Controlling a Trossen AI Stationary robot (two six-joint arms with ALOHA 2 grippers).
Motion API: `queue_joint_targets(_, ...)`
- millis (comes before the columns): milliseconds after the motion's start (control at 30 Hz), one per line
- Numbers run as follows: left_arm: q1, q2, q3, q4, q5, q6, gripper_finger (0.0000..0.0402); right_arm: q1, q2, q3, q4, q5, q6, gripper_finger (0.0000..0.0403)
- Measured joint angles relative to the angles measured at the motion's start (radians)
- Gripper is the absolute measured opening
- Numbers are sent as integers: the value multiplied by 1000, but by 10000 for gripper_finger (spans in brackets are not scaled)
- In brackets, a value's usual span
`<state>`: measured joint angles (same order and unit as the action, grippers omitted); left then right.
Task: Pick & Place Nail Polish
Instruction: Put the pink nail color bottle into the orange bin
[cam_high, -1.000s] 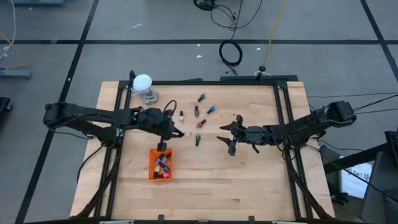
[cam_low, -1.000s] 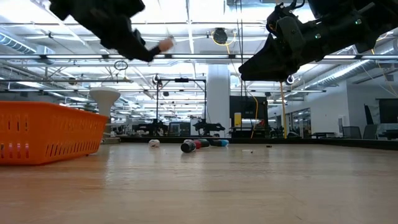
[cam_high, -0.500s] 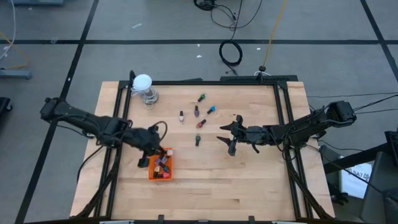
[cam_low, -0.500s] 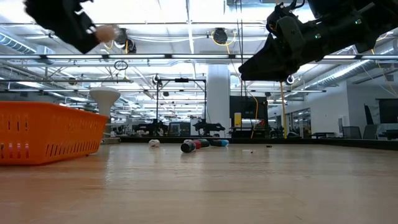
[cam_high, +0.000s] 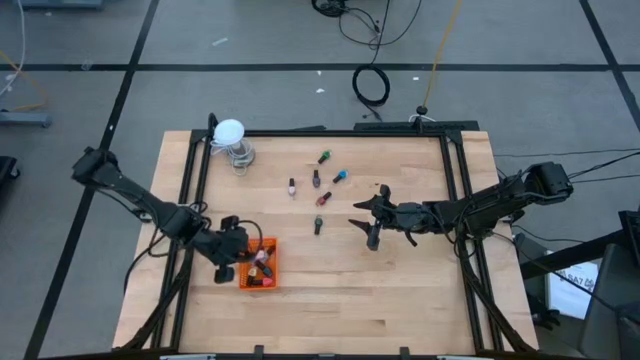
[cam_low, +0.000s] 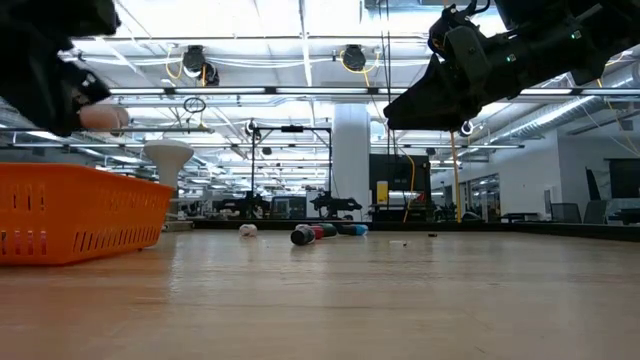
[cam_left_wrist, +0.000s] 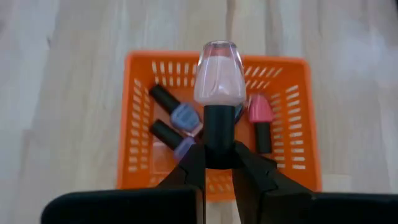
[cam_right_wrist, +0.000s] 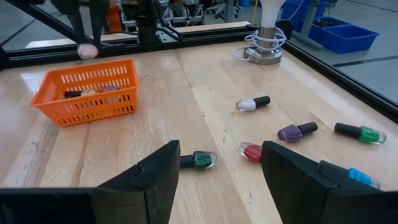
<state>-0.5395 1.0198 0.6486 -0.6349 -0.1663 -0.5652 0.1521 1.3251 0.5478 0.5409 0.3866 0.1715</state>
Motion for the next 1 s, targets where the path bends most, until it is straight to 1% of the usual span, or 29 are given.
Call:
queue_joint_targets(200, -13, 9, -87, 103, 9, -66, 32, 0, 0, 0, 0, 0, 0, 212)
queue_joint_targets(300, -12, 9, -110, 134, 7, -69, 47, 0, 0, 0, 0, 0, 0, 212)
queue_joint_targets(500, 3, 9, -112, 142, 0, -73, 76, 0, 0, 0, 0, 0, 0, 212)
queue_joint_targets(1000, 40, 8, -112, 143, 0, -35, 80, 0, 0, 0, 0, 0, 0, 212)
